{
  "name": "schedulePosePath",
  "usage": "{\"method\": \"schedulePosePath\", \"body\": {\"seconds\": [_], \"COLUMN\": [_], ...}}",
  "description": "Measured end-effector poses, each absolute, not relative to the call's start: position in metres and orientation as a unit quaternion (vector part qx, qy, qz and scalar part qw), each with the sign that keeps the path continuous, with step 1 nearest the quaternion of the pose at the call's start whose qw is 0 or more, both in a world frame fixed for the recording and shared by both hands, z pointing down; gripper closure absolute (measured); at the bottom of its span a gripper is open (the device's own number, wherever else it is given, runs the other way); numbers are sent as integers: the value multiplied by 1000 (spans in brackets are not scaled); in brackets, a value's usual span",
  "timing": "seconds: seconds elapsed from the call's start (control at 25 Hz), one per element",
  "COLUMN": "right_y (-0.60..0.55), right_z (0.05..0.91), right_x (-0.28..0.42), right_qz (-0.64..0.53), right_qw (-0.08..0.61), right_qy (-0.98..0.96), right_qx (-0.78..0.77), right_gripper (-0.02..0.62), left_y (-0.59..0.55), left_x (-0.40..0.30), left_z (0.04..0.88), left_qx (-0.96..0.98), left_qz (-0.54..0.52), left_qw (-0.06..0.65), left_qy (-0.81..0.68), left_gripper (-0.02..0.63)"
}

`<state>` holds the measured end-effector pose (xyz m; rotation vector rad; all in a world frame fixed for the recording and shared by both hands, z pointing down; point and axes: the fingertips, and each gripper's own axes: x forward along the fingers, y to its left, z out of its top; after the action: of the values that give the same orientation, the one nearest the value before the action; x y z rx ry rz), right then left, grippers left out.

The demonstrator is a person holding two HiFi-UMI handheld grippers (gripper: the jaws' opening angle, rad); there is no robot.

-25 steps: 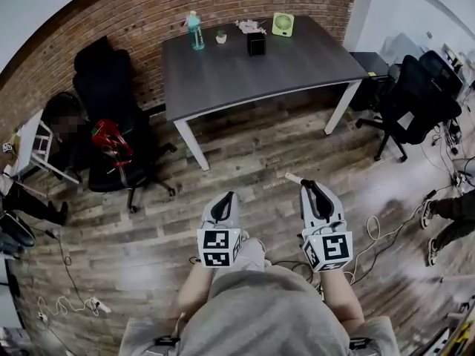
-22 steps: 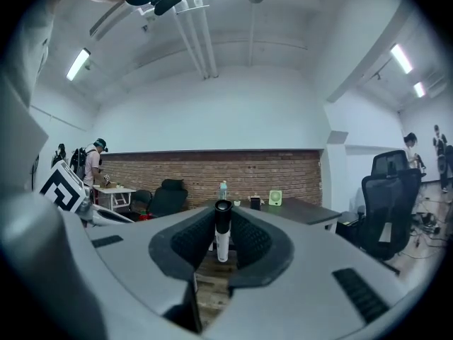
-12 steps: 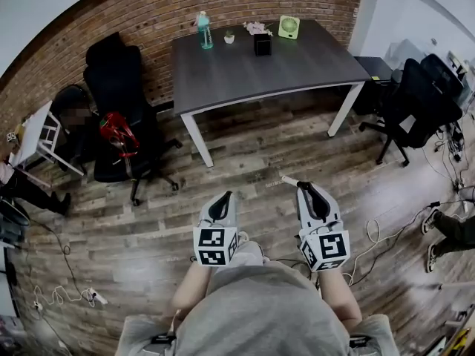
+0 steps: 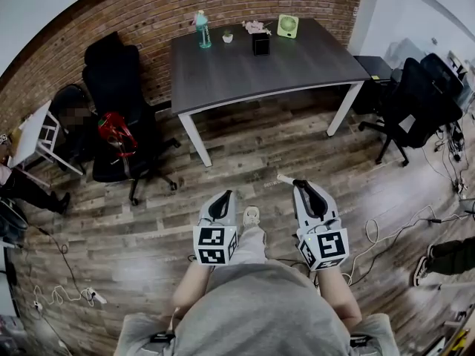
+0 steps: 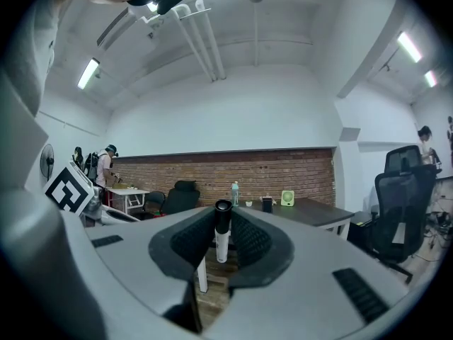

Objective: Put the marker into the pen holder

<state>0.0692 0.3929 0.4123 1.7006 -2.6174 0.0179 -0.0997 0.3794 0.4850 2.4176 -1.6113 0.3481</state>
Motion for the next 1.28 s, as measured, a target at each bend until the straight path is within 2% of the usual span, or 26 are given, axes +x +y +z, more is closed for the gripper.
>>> {"method": "schedulePosePath", "body": {"seconds": [0.56,1.28], "right_y": [323,129], "right_z": [420,395], "right_x": [85,89], "right_qz": [1,-9], "right_qw": [7,8], "right_qy": [-833,-821], "right_qx": [554,570], "right_gripper": [523,523], "left_y": [312,114], "left_x": [-82,-86], "left_z": [503,490], "left_qx": [825,830], "left_qz": [122,119], "left_qw": [114,117], "left_qy": [-541,-533], "left_gripper": [589,589]}}
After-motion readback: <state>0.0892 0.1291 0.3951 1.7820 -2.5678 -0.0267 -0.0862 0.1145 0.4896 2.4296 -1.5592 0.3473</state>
